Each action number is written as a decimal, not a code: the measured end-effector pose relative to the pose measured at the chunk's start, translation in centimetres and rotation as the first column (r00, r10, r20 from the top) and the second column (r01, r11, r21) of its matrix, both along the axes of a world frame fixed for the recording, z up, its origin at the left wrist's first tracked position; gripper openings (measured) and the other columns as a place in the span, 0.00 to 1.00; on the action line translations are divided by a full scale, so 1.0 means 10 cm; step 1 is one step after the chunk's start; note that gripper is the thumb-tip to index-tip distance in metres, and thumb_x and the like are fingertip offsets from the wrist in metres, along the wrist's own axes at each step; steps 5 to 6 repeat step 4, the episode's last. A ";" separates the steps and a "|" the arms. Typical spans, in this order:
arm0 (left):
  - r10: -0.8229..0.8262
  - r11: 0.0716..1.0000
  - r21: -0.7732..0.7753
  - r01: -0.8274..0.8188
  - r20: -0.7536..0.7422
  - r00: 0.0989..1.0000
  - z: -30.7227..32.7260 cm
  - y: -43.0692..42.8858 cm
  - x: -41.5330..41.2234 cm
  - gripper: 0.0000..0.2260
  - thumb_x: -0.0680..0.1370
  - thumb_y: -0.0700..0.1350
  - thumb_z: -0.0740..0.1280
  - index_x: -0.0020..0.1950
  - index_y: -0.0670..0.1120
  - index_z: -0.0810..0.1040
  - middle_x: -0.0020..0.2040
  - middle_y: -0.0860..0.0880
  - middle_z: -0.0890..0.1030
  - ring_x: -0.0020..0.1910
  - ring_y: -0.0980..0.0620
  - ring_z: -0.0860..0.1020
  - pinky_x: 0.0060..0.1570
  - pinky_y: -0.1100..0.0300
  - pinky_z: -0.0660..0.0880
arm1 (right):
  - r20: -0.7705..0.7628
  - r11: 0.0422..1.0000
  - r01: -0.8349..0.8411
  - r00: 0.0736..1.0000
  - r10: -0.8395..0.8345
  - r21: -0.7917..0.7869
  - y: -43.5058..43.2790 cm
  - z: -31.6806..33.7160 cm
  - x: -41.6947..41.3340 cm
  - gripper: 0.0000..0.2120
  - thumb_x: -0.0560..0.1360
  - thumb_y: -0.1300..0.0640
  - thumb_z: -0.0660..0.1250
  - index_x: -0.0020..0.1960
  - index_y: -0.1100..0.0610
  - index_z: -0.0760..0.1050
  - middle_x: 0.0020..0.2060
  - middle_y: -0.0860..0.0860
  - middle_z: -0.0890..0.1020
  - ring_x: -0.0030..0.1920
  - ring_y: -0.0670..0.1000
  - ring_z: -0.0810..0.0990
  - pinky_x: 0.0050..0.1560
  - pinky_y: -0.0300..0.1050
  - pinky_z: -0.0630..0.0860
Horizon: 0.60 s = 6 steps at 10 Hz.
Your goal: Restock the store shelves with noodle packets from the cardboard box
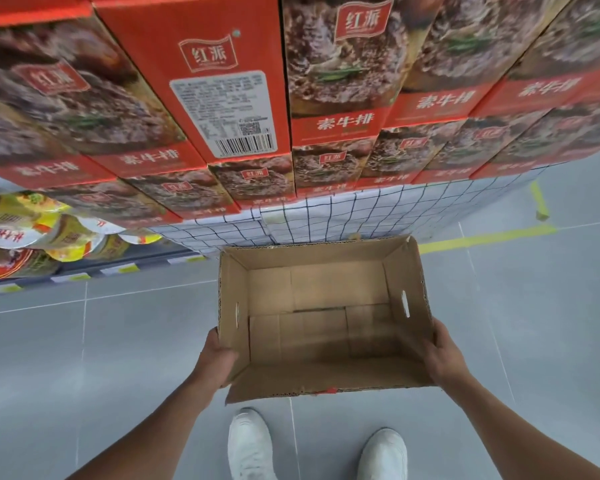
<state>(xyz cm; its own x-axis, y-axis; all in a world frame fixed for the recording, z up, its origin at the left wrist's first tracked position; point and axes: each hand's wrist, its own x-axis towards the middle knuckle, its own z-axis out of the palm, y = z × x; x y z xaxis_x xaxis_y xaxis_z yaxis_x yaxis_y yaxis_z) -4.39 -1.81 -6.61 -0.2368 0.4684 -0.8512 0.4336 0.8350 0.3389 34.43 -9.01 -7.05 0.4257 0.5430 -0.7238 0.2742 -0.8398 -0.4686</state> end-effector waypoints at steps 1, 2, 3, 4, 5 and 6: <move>0.010 1.000 0.002 -0.010 0.016 1.000 0.09 0.06 0.01 0.23 0.77 0.37 0.63 0.69 0.54 0.67 0.54 0.48 0.80 0.53 0.45 0.79 0.53 0.49 0.77 | -0.004 0.999 -0.037 0.999 0.037 -0.037 0.10 0.10 -0.02 0.25 0.78 0.50 0.66 0.73 0.50 0.66 0.60 0.50 0.79 0.57 0.56 0.78 0.61 0.54 0.75; -0.019 0.999 0.051 0.019 0.001 1.000 0.27 0.11 0.04 0.27 0.78 0.45 0.67 0.75 0.55 0.62 0.63 0.49 0.78 0.57 0.45 0.78 0.61 0.46 0.77 | 0.045 0.995 -0.090 0.995 0.093 -0.049 0.28 0.32 -0.07 0.23 0.78 0.54 0.66 0.71 0.53 0.67 0.59 0.50 0.79 0.59 0.58 0.78 0.57 0.48 0.72; -0.097 0.987 0.116 0.107 -0.084 0.992 0.50 0.17 0.07 0.35 0.78 0.54 0.70 0.80 0.53 0.56 0.77 0.48 0.68 0.71 0.42 0.72 0.69 0.46 0.71 | 0.168 0.978 -0.203 0.963 0.209 -0.055 0.44 0.64 -0.16 0.31 0.75 0.44 0.66 0.74 0.54 0.64 0.67 0.54 0.76 0.67 0.59 0.73 0.66 0.54 0.72; -0.373 0.901 0.102 0.422 -0.317 0.872 0.96 0.16 0.07 0.41 0.75 0.65 0.66 0.82 0.55 0.51 0.83 0.52 0.54 0.81 0.46 0.56 0.74 0.37 0.61 | 0.352 0.925 -0.362 0.856 0.378 -0.113 0.49 0.96 -0.25 0.38 0.72 0.35 0.63 0.77 0.50 0.59 0.72 0.50 0.69 0.72 0.56 0.67 0.68 0.57 0.68; -0.373 0.901 0.102 0.422 -0.317 0.872 0.96 0.16 0.07 0.41 0.75 0.65 0.66 0.82 0.55 0.51 0.83 0.52 0.54 0.81 0.46 0.56 0.74 0.37 0.61 | 0.352 0.925 -0.362 0.856 0.378 -0.113 0.49 0.96 -0.25 0.38 0.72 0.35 0.63 0.77 0.50 0.59 0.72 0.50 0.69 0.72 0.56 0.67 0.68 0.57 0.68; -0.373 0.901 0.102 0.422 -0.317 0.872 0.96 0.16 0.07 0.41 0.75 0.65 0.66 0.82 0.55 0.51 0.83 0.52 0.54 0.81 0.46 0.56 0.74 0.37 0.61 | 0.352 0.925 -0.362 0.856 0.378 -0.113 0.49 0.96 -0.25 0.38 0.72 0.35 0.63 0.77 0.50 0.59 0.72 0.50 0.69 0.72 0.56 0.67 0.68 0.57 0.68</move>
